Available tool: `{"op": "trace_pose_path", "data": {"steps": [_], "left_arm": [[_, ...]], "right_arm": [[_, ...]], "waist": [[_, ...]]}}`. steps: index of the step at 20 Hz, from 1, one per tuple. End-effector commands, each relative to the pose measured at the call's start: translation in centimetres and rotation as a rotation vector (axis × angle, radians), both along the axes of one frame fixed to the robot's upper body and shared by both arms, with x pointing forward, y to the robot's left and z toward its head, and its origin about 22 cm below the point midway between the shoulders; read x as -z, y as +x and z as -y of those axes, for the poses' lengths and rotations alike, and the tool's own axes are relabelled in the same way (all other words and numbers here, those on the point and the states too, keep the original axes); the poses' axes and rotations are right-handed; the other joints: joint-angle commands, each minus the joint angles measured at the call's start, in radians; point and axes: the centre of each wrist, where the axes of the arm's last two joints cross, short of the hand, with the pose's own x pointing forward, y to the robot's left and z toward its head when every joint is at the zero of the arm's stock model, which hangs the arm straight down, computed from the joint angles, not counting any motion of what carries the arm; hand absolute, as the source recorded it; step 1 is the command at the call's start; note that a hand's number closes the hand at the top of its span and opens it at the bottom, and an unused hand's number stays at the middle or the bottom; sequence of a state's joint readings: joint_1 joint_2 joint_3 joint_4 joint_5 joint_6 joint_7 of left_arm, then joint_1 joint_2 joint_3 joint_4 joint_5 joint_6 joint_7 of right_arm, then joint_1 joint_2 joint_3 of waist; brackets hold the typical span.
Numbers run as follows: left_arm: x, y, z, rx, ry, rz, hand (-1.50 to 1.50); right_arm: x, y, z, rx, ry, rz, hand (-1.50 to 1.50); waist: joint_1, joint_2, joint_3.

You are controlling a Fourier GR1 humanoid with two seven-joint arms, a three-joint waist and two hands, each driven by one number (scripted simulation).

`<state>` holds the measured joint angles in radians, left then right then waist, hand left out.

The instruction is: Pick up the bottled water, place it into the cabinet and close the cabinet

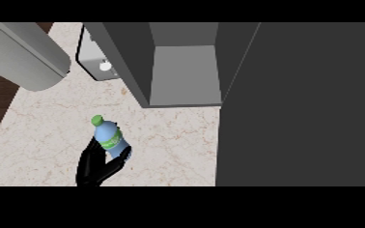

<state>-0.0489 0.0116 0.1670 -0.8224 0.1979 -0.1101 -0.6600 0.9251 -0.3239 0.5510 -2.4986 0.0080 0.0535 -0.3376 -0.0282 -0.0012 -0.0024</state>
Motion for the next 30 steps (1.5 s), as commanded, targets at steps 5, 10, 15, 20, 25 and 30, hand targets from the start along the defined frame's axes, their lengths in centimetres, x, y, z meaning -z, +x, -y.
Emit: {"op": "trace_pose_path", "data": {"steps": [5,10,15,20,25,30], "left_arm": [[1.5,1.4,1.1,0.015,0.166,0.04,1.5],[2.0,0.5,1.5,0.022,0.32,0.142,1.5],[1.3,1.7,-0.1,0.215,0.337,0.202,1.5],[1.5,2.3,2.3,0.268,0.256,0.229,1.5],[-0.4,4.6,5.0,0.316,0.222,0.23,1.5],[-3.8,6.9,7.6,0.345,0.173,0.27,1.5]], "right_arm": [[-2.1,0.1,0.4,-0.006,-0.055,0.074,-1.5],[-2.8,-0.9,0.8,0.006,-0.058,0.049,-1.5],[-3.5,-1.3,0.6,-0.006,-0.043,0.04,-1.5],[-3.4,-1.1,1.2,0.015,-0.069,0.045,-1.5],[-3.4,-1.7,0.7,0.019,-0.046,0.041,-1.5],[-3.0,-1.5,1.0,0.015,-0.045,0.015,-1.5]], "waist": [[0.004,0.005,0.0],[-0.001,0.0,0.001],[0.001,-0.001,0.001],[0.01,0.0,0.001],[0.011,-0.004,0.002],[0.018,-0.005,0.003]]}}
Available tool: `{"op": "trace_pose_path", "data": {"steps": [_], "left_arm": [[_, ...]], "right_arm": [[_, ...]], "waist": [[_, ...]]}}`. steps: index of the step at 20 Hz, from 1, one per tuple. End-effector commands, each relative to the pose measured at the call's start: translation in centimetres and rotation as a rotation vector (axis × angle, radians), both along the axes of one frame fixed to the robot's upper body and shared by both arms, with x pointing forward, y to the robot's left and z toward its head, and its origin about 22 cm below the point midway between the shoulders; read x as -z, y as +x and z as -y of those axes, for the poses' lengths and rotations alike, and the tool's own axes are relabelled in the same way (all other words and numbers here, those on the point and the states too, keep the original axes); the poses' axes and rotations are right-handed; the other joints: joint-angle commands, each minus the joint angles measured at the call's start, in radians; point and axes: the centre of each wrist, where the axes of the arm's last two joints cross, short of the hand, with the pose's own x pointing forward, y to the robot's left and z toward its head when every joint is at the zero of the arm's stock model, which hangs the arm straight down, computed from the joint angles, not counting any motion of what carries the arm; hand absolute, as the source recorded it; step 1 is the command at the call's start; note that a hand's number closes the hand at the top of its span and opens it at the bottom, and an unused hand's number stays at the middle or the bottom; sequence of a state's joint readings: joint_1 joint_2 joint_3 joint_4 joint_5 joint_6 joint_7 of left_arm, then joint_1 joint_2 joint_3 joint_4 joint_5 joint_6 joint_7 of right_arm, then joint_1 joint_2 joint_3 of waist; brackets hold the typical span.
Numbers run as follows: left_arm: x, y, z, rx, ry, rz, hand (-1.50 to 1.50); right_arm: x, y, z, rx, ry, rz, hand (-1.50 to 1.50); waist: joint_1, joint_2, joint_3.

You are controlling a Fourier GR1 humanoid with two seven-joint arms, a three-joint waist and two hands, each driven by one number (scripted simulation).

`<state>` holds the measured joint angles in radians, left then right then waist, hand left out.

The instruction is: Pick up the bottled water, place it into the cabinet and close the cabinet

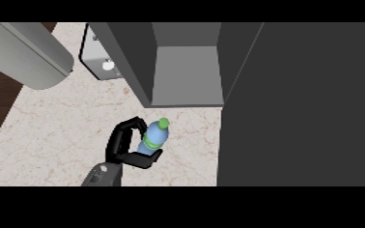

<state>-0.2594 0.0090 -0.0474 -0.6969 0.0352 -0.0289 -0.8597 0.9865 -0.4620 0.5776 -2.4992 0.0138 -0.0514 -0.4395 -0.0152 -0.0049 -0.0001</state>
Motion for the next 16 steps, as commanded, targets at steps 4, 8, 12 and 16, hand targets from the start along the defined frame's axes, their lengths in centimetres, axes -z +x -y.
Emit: {"op": "trace_pose_path", "data": {"steps": [4,8,12,16], "left_arm": [[-4.1,1.3,3.7,0.024,-0.06,0.001,1.5],[-6.7,2.0,8.1,0.016,-0.047,-0.044,1.5],[-8.7,5.0,9.3,0.009,-0.02,-0.053,1.5],[-12.5,8.2,11.1,-0.042,0.001,-0.05,1.5]], "right_arm": [[-2.5,-0.4,-0.9,0.028,0.02,0.035,-1.5],[-2.1,0.2,0.7,-0.002,0.023,0.061,-1.5],[-2.4,-0.6,0.6,0.004,0.013,0.059,-1.5],[-3.0,0.0,1.2,0.021,0.009,0.072,-1.5]], "waist": [[0.006,-0.002,0.0],[-0.002,0.0,0.0],[-0.017,0.002,-0.001],[-0.016,0.007,-0.001]]}}
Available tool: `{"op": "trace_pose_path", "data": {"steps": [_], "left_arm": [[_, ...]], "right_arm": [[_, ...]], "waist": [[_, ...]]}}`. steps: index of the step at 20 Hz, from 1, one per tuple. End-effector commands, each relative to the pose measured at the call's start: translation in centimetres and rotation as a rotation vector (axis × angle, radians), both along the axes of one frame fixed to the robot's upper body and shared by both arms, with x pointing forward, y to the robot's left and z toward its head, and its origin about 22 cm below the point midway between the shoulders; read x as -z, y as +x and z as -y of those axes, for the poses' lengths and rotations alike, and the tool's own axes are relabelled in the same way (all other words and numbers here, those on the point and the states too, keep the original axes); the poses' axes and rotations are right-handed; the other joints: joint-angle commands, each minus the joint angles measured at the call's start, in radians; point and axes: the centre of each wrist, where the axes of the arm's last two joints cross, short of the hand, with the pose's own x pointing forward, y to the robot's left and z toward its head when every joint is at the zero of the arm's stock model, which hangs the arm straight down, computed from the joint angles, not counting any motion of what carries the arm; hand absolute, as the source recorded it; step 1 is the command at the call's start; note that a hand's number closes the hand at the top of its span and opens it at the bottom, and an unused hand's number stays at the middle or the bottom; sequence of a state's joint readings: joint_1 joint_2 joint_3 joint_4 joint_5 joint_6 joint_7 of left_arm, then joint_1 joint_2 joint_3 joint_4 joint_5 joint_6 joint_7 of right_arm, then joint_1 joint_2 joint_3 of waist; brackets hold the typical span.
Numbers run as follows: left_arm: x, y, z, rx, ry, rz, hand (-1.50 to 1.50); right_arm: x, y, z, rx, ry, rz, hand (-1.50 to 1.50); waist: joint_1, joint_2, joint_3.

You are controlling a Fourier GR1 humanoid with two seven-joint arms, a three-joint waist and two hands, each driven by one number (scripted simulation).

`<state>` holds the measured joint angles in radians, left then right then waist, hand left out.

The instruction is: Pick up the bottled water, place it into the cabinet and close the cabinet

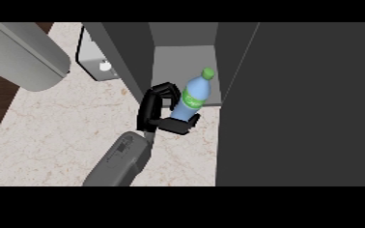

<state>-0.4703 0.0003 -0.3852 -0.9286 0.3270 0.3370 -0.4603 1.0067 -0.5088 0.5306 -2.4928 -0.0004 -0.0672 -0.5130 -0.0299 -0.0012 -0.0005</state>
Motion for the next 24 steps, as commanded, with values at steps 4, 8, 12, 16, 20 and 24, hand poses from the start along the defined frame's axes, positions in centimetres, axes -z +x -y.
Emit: {"op": "trace_pose_path", "data": {"steps": [4,8,12,16,20,24], "left_arm": [[-4.8,4.5,3.1,-0.073,0.066,-0.033,1.5],[-5.1,6.5,2.4,-0.095,0.054,-0.067,1.5],[-5.8,7.8,2.7,-0.162,0.04,-0.105,1.5],[-5.7,9.0,2.1,-0.309,0.146,-0.094,1.5],[-5.7,9.7,1.9,-0.383,0.335,-0.05,1.5],[-5.2,10.2,0.7,-0.469,0.46,-0.009,-1.5]], "right_arm": [[-2.4,0.0,1.2,0.009,0.049,0.028,-1.5],[-1.7,0.2,1.8,0.01,0.049,0.04,-1.5],[-2.0,-0.1,1.2,-0.014,0.051,0.036,-1.5],[-1.1,-0.1,1.7,-0.038,0.048,0.032,-1.5],[-1.3,-0.3,1.8,-0.025,0.029,0.031,-1.5],[-0.6,-0.1,2.4,-0.02,0.032,0.028,-1.5]], "waist": [[-0.021,0.004,0.001],[-0.017,0.009,0.001],[-0.037,0.014,-0.001],[-0.051,0.022,0.0],[-0.032,0.015,0.001],[-0.038,0.022,0.001]]}}
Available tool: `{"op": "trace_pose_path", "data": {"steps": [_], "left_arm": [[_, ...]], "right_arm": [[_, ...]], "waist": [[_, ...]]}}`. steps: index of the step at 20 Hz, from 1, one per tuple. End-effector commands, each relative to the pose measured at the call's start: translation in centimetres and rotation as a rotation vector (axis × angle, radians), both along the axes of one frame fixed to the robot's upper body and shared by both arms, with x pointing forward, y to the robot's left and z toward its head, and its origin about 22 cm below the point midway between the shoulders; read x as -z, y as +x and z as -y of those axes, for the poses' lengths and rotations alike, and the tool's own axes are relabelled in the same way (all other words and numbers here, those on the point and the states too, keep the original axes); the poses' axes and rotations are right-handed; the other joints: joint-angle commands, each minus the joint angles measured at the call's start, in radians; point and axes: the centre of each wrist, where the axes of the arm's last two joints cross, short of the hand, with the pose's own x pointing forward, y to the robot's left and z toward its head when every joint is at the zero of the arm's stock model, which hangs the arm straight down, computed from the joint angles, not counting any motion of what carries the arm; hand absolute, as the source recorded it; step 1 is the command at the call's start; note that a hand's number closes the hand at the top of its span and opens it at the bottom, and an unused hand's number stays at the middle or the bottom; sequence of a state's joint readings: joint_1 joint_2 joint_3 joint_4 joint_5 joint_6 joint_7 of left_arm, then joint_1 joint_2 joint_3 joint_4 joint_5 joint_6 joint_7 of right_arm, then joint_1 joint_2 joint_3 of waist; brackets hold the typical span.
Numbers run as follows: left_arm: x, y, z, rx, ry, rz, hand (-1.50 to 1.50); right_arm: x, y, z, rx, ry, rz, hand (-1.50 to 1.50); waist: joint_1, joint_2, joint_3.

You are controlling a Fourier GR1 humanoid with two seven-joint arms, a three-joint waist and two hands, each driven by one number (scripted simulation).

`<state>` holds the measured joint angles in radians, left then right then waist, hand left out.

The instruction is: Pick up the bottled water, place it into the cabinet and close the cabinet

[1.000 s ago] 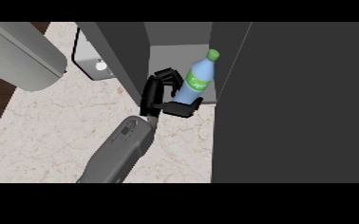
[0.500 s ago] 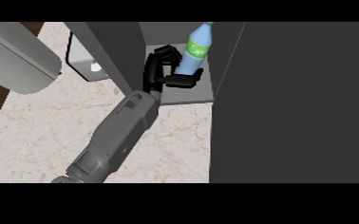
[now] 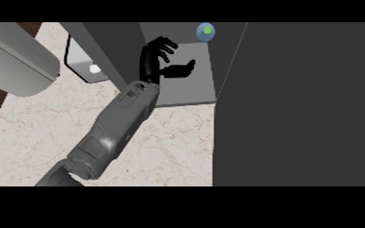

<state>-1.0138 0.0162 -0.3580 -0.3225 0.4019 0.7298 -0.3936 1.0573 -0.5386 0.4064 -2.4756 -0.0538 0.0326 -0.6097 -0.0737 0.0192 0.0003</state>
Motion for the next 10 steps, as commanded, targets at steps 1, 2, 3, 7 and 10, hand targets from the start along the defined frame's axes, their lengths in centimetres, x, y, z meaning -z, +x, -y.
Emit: {"op": "trace_pose_path", "data": {"steps": [1,2,3,7,10], "left_arm": [[0.0,0.6,-0.4,-0.087,0.104,-0.01,-1.5],[-1.5,1.6,-1.0,-0.096,0.099,-0.009,-1.5],[-1.0,1.3,-0.4,-0.098,0.107,-0.01,-1.5],[-2.3,2.3,-2.2,-0.113,0.11,0.045,-1.5],[-1.9,1.7,-0.3,-0.024,0.056,0.102,-1.5]], "right_arm": [[-1.4,-0.1,-0.4,-0.012,0.08,0.005,-1.5],[-1.4,0.2,0.1,-0.032,0.053,0.012,-1.5],[-1.4,0.3,-0.1,-0.01,0.081,0.017,-1.5],[-1.6,0.2,0.5,-0.043,0.058,0.04,-1.5],[-1.5,-0.1,0.4,-0.052,0.06,0.03,-1.5]], "waist": [[-0.007,0.003,-0.001],[-0.016,0.011,-0.001],[-0.01,0.011,-0.001],[-0.021,0.011,-0.001],[-0.021,0.009,-0.002]]}}
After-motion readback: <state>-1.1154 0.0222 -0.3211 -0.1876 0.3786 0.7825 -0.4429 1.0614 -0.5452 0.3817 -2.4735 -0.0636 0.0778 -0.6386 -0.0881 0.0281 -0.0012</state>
